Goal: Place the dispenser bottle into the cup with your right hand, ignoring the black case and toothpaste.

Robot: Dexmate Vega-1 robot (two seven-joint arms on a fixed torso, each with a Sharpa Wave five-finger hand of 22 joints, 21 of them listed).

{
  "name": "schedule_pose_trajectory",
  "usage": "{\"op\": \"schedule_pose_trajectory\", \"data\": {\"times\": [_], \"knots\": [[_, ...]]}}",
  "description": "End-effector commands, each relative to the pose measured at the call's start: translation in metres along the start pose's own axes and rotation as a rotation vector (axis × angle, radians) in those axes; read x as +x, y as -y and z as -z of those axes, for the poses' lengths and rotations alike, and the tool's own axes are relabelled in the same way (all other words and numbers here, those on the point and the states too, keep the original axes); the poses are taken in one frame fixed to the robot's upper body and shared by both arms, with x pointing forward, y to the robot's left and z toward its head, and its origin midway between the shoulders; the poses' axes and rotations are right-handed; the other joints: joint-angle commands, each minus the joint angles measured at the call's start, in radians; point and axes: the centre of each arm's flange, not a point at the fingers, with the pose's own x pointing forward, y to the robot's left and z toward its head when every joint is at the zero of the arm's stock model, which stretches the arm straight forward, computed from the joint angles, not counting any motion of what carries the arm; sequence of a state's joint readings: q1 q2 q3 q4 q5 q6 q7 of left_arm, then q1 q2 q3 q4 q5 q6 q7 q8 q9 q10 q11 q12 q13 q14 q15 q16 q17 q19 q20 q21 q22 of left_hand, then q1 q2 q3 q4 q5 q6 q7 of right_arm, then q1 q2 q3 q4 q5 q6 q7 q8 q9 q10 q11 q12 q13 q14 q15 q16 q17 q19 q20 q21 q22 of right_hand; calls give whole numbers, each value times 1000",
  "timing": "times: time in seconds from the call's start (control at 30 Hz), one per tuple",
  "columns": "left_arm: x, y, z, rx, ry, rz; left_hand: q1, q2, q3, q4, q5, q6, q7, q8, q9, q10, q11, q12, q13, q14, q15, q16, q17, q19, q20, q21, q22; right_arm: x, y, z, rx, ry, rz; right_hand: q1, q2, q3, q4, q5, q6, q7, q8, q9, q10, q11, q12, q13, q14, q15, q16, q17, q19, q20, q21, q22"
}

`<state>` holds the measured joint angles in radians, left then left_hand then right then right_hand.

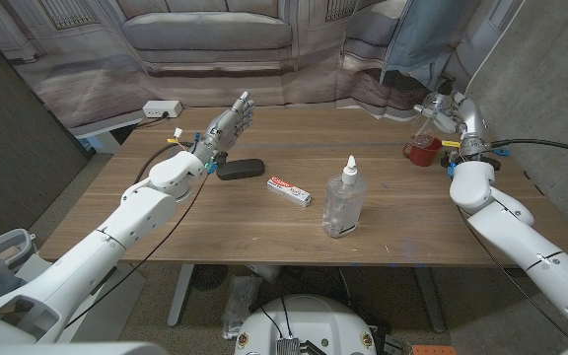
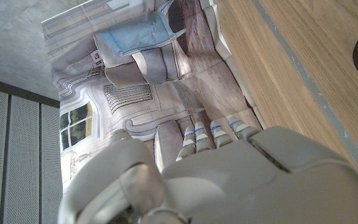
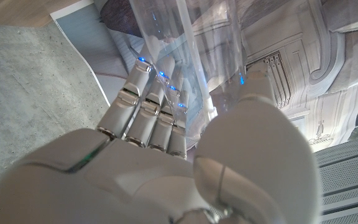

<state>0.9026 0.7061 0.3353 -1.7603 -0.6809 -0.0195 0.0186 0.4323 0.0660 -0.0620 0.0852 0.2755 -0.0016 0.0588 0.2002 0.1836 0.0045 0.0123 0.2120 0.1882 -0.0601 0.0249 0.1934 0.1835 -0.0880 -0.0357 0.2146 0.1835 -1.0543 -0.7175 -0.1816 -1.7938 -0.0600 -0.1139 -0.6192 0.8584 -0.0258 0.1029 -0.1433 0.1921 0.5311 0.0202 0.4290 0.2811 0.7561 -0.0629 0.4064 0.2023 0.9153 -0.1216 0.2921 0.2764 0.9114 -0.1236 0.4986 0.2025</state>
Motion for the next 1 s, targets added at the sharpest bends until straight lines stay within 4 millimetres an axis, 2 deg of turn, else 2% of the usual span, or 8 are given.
{"op": "schedule_pose_trajectory", "data": {"times": [0.03, 0.47, 1.0], "knots": [[-9, 0, 1, -21, 4, -5, 5, 8, -5, 3, 2, 7, 2, -1, 5, 5, 1, -4, 4, -2, 2, -1, 4, -8, -3, -2, 3, 12, -7, -1, 8, 1, -7, 99, 144, 44, 18, 1, 150, -139, 4, 3, 81, -69, 0, 5, 15, -99, 4, 3, -4, -67, 6, 4], [-15, -1, 3, -13, -8, -31, 6, 9, -7, 3, 1, 11, -1, 0, 5, 5, 2, -4, 4, -2, 0, -1, 4, -18, -1, -6, 3, 27, -7, 7, 32, 1, -5, 101, 144, 45, 17, 1, 158, -139, 5, 3, 85, -70, -2, 6, 16, -100, 2, 4, -6, -70, 7, 3], [-21, 7, -4, 51, -29, -46, 6, 9, -10, 3, 1, 11, -2, 0, 5, 5, 4, -4, 4, -3, -2, -2, 4, -27, 1, -9, 4, 42, -9, 16, 29, -9, 20, 98, 145, 45, 19, 0, 161, -141, 5, 4, 89, -70, -3, 8, 16, -98, 0, 5, -11, -71, 7, 4]]}}
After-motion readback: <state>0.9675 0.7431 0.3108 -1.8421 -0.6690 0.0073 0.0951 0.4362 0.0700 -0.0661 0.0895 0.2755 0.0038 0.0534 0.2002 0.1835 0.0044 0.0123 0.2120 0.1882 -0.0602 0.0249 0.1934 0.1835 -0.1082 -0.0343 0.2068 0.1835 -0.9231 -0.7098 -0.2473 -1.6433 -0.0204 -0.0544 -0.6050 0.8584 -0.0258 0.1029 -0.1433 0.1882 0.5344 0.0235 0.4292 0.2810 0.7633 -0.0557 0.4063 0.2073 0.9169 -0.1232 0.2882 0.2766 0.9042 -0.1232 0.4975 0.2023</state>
